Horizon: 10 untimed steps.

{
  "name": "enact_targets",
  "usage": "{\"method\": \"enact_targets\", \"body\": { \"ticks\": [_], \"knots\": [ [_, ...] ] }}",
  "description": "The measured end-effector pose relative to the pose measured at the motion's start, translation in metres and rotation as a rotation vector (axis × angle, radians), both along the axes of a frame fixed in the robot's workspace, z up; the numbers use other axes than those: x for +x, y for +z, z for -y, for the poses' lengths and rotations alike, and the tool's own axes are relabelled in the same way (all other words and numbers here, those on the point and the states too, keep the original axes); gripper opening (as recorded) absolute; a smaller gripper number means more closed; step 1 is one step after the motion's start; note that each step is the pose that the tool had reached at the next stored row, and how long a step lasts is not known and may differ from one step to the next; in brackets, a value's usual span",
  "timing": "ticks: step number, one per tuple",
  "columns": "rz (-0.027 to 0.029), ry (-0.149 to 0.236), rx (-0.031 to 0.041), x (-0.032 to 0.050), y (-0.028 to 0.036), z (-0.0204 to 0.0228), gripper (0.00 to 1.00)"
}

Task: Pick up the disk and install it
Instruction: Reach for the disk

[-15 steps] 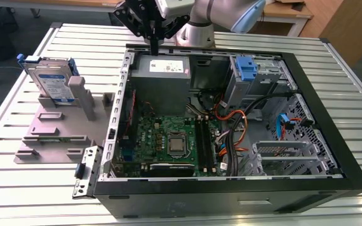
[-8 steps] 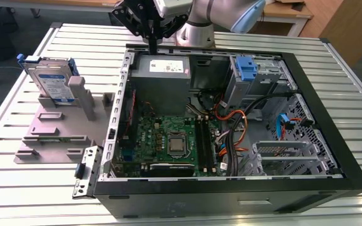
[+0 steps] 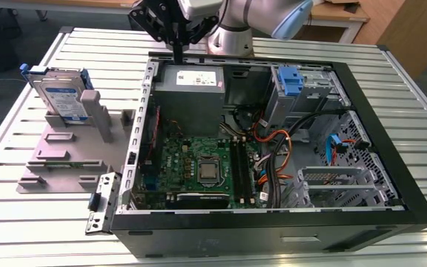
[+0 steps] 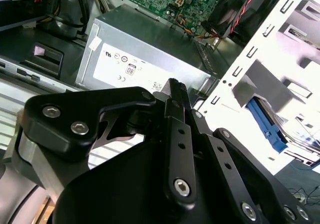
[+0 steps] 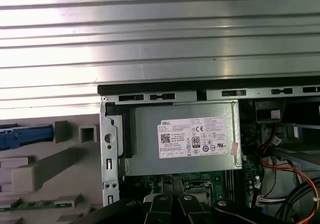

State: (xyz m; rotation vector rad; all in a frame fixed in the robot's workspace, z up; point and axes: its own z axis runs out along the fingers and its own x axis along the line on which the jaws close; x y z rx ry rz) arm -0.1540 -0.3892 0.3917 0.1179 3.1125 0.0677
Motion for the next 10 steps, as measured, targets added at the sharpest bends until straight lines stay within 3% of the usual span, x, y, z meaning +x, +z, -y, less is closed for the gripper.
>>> {"method": "enact_targets", "body": {
  "ticks": [10],
  "knots": [
    [-0.0001,0.000,0.0000,-0.0073,-0.0011,-0.0033,0.11]
  ]
}}
